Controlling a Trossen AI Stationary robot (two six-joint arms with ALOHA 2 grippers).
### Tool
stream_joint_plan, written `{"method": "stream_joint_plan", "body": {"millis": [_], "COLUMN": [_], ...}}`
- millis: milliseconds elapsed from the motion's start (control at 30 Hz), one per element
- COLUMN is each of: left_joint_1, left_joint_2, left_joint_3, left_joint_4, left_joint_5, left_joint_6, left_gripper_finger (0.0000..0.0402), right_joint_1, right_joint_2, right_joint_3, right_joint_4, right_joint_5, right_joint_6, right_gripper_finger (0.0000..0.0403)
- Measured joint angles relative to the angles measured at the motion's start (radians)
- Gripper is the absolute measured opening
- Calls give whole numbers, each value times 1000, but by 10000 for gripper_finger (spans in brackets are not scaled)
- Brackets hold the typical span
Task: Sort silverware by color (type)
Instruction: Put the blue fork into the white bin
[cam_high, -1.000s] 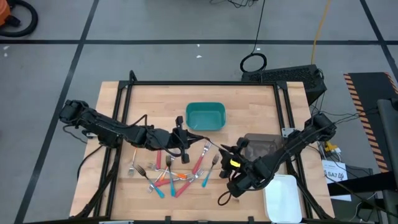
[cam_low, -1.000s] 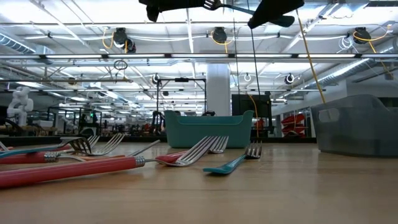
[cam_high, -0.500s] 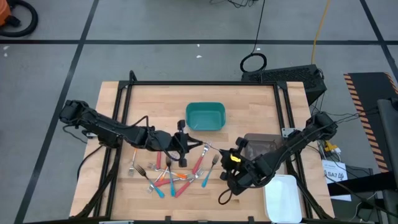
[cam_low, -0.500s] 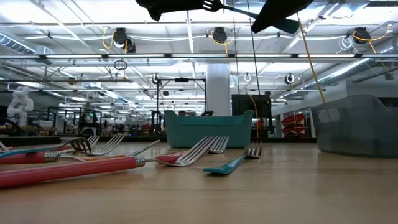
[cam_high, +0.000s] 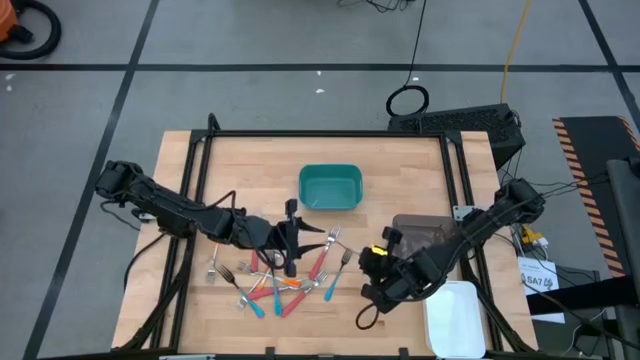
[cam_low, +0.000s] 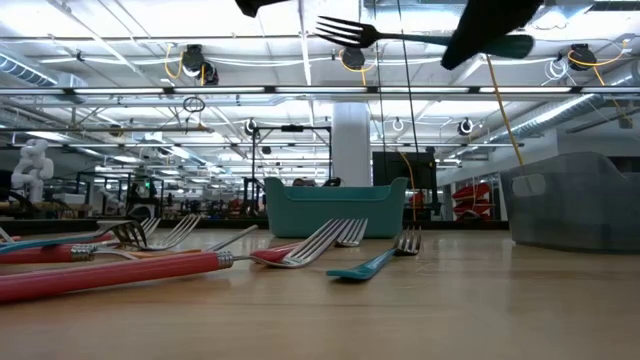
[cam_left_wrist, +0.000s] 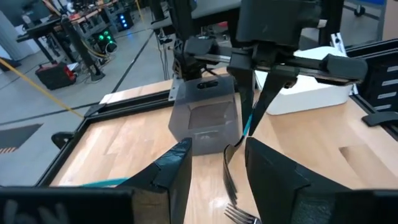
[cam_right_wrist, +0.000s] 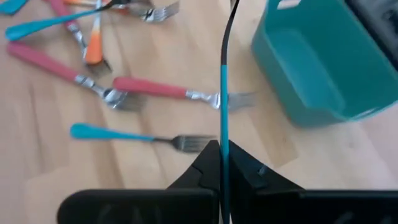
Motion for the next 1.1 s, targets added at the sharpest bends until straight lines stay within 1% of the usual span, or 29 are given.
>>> {"method": "stream_joint_plan", "body": {"millis": [67,200,267,400,500,667,700,767,867,1000,1100], "left_joint_1": [-3,-5,-5,-5,-5,-5,-5,-5,-5,-5,-5], "left_joint_2": [0,0,0,-1,-1,-1,-1,-1,-1,-1,-1], "left_joint_3": [0,0,0,0,0,0,0,0,0,0,0], "left_joint_4": [-1,-19,-27,-30,-31,-32,-33,-34,-34,-34,-34], "left_joint_5": [-1,-2,-4,-4,-4,-4,-4,-4,-5,-5,-5], "left_joint_6": [-4,-9,-9,-11,-27,-52,-57,-71,-89,-93,-92], "left_gripper_finger": [149,149,149,150,150,150,150,150,150,150,150], "right_joint_1": [7,47,76,156,220,305,318,339,351,354,354], "right_joint_2": [0,-20,-45,-112,-181,-268,-281,-304,-329,-346,-345], "right_joint_3": [0,0,0,0,0,0,0,0,0,0,0], "right_joint_4": [-5,-41,-55,-60,-75,-151,-171,-212,-271,-359,-429], "right_joint_5": [-36,-162,-230,-316,-357,-374,-396,-464,-597,-756,-848], "right_joint_6": [20,109,161,270,354,569,603,659,701,698,656], "right_gripper_finger": [1,1,1,1,1,1,2,2,2,3,3]}}
